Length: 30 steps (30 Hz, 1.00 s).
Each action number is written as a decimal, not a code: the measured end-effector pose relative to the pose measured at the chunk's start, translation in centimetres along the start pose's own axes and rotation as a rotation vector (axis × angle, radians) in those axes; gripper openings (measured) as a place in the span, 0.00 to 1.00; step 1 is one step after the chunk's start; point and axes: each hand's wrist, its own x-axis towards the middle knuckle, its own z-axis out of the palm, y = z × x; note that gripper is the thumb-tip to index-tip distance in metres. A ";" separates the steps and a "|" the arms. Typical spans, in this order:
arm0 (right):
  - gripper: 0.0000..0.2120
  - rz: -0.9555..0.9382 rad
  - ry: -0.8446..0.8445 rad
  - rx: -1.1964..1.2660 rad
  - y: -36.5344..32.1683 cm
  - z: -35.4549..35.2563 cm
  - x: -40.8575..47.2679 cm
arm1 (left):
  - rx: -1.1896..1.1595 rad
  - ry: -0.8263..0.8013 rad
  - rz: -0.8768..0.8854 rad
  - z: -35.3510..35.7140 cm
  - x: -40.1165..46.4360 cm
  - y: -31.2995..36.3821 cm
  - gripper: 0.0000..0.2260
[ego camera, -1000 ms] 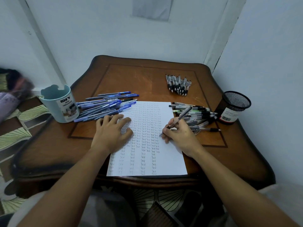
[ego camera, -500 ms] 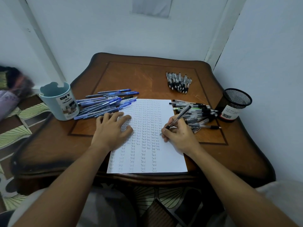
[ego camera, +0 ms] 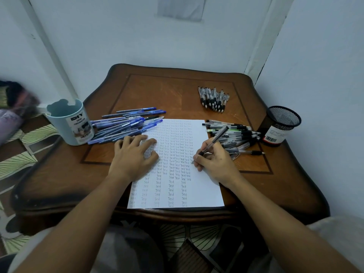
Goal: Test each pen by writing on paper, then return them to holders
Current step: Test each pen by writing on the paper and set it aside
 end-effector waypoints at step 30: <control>0.12 0.028 0.015 0.028 -0.2 -0.1 -0.1 | 0.011 0.002 0.004 0.2 0.1 -0.1 0.30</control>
